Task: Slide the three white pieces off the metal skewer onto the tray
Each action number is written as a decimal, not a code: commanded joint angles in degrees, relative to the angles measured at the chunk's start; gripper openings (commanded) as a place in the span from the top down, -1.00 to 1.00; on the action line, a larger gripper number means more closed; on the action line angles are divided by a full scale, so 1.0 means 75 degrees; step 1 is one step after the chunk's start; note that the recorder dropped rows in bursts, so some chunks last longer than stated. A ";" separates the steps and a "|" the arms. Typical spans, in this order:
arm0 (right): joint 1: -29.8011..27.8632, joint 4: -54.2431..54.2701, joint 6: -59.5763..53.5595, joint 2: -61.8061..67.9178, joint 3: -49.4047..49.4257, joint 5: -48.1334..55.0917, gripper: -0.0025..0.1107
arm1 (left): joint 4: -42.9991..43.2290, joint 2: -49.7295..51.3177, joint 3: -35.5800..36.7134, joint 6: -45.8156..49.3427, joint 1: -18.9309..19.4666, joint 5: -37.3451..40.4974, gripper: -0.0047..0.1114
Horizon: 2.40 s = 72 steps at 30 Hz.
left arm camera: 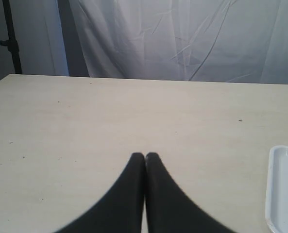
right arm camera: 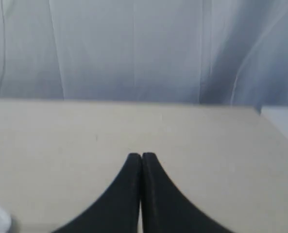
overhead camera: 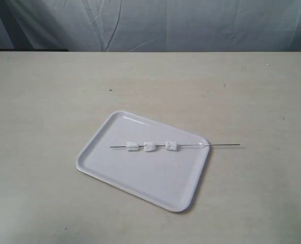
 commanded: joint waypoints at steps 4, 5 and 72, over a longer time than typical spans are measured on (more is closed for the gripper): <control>0.0014 -0.0039 0.0009 -0.0051 0.0016 -0.5829 0.97 | 0.0033 -0.0035 0.0035 -0.0009 0.0036 -0.0066 0.92; 0.0014 -0.0039 0.0009 -0.0051 0.0016 -0.6509 0.97 | 0.0033 -0.0035 0.0035 -0.0009 0.0036 -0.0066 0.92; 0.2483 0.0991 -0.8441 1.2896 -0.7933 0.5236 0.14 | 0.0033 -0.0035 0.0035 -0.0009 0.0036 -0.0083 0.92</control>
